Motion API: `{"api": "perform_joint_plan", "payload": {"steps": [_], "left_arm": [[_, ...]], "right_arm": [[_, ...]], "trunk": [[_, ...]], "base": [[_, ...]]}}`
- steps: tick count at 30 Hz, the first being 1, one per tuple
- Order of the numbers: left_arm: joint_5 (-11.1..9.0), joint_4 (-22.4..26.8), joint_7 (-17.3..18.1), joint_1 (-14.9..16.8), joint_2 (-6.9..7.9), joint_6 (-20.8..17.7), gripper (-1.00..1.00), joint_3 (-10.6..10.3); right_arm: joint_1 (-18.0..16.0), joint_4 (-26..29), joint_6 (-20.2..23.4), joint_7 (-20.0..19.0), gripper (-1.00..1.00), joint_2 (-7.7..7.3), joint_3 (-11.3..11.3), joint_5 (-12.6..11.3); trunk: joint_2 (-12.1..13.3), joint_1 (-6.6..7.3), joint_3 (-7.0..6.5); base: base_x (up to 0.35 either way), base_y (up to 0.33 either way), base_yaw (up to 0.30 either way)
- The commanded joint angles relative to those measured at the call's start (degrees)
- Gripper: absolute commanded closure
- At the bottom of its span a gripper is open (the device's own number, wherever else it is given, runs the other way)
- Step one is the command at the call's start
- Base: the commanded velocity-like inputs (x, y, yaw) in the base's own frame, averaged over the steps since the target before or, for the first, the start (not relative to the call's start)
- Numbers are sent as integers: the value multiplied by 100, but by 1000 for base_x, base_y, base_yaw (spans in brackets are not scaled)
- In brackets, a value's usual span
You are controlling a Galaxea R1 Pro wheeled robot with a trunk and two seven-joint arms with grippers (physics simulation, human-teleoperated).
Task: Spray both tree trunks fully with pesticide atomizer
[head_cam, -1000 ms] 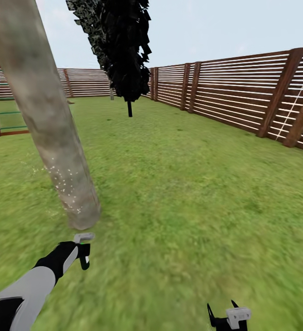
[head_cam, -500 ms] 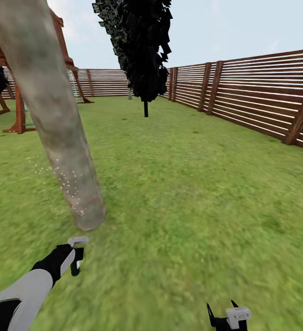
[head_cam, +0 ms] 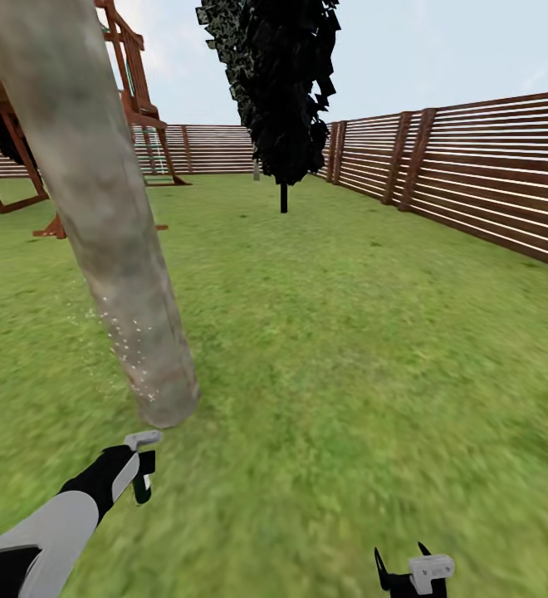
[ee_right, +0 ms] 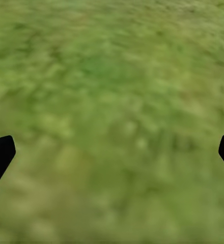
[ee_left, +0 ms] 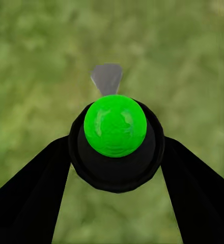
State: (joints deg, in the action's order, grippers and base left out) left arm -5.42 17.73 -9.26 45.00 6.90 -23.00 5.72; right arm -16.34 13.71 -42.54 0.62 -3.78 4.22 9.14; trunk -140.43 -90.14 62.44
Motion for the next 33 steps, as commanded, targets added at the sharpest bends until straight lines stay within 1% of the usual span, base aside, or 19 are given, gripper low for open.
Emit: {"api": "perform_joint_plan", "payload": {"steps": [1,2,4,8,11,18,25,33], "left_arm": [[18,0,20,0,-103,-2,100,-2],[21,1,26,-1,-150,-16,100,-8],[42,-4,15,0,-199,-23,100,-32],[16,11,19,0,-223,-43,100,-4],[15,31,21,0,-228,-35,100,-9],[15,38,13,0,-234,-32,100,-9],[15,33,12,0,-237,-38,100,-9],[15,29,12,0,-242,-38,100,-9]], "right_arm": [[1,0,0,0,-100,0,0,0],[0,0,0,0,-100,0,0,0],[1,0,0,0,-100,0,0,0],[1,0,0,0,-100,8,0,0],[1,0,0,0,-100,8,0,0],[1,14,9,-9,-100,8,-2,-13],[0,8,0,-18,-100,0,-9,8],[0,0,0,-18,-100,0,-9,9]], "trunk": [[0,0,0],[0,0,0],[0,0,0],[0,0,0],[0,0,0],[0,0,0],[0,0,0],[0,0,0]], "base": [[12,-4,131],[5,-1,218],[2,-1,255],[0,0,271],[0,-43,69],[4,-252,3],[151,-252,12],[176,-232,258]]}}
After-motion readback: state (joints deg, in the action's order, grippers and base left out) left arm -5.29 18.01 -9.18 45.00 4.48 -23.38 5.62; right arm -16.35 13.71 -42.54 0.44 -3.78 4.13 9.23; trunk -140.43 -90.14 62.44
